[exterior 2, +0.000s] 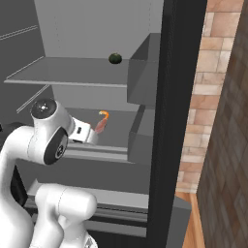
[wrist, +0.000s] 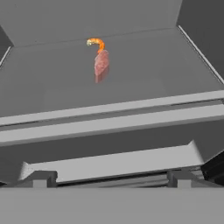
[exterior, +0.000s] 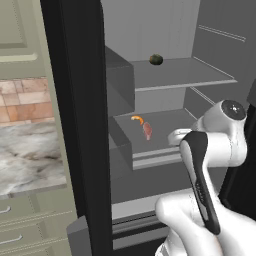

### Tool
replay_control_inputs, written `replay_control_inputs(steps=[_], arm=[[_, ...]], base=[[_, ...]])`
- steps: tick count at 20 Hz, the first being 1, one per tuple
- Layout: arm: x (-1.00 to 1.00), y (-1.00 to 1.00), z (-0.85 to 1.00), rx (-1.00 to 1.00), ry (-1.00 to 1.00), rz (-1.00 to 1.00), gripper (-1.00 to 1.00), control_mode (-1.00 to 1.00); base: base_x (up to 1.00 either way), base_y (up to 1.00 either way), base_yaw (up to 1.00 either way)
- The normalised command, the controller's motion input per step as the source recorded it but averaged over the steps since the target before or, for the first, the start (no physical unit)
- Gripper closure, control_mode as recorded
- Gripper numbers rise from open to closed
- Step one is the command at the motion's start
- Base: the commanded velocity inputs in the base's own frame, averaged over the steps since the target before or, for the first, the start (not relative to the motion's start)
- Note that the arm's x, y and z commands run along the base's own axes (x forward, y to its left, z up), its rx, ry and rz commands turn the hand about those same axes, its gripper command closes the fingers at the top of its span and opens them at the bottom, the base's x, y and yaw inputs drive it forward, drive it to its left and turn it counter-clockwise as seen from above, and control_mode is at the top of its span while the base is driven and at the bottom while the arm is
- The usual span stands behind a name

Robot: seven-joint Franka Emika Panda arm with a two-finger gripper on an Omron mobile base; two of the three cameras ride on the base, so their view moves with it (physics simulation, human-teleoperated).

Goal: Transport the steak and lime to the fridge. Place the steak on the rack containing meat and place the lime on the rack containing the vegetable, ensuring meats and vegetables are on different racks.

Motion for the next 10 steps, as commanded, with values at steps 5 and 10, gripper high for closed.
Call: replay_control_inputs(steps=[5,10], arm=[[-0.67,-0.03,0.07,0.00,0.09,0.01,-1.00,-1.00],[-0.38,0.00,0.11,0.00,-0.07,0.00,-1.00,-1.00]], base=[[0.00,0.00,0.00],[0.00,0.00,0.00]])
